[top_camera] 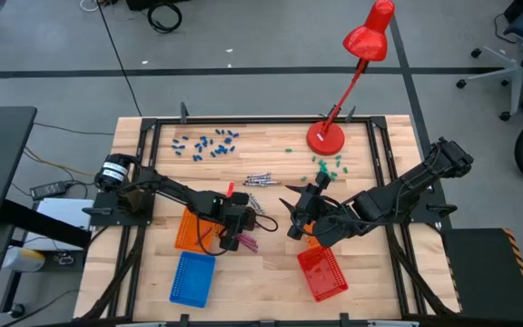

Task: Sort crayons
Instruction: Put the red crayon into the left orange bin

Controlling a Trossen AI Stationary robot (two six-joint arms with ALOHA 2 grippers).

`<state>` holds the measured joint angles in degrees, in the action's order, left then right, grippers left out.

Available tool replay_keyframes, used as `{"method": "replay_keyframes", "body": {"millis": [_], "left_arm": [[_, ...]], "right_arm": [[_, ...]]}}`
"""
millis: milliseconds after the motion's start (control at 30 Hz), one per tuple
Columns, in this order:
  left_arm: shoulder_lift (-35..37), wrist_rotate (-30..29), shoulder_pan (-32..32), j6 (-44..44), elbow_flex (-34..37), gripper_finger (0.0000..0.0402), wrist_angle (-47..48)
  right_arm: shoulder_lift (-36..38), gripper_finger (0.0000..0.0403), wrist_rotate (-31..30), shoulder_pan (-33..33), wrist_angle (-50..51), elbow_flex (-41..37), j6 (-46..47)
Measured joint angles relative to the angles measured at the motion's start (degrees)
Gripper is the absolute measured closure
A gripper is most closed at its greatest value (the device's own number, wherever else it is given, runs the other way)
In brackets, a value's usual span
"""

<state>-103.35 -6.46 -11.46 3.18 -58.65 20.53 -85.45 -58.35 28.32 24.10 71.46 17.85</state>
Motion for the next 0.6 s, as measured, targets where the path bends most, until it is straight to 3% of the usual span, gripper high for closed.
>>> {"method": "replay_keyframes", "body": {"millis": [267, 600], "left_arm": [[-0.12, 0.13, 0.05, -1.03, 0.07, 0.0306, -0.1], [-0.43, 0.15, 0.07, -1.11, 0.15, 0.0297, -4.4]], "right_arm": [[0.0, 0.0225, 0.0, 0.0, 0.0, 0.0, 0.0], [0.0, 0.0225, 0.0, 0.0, 0.0, 0.0, 0.02]]}}
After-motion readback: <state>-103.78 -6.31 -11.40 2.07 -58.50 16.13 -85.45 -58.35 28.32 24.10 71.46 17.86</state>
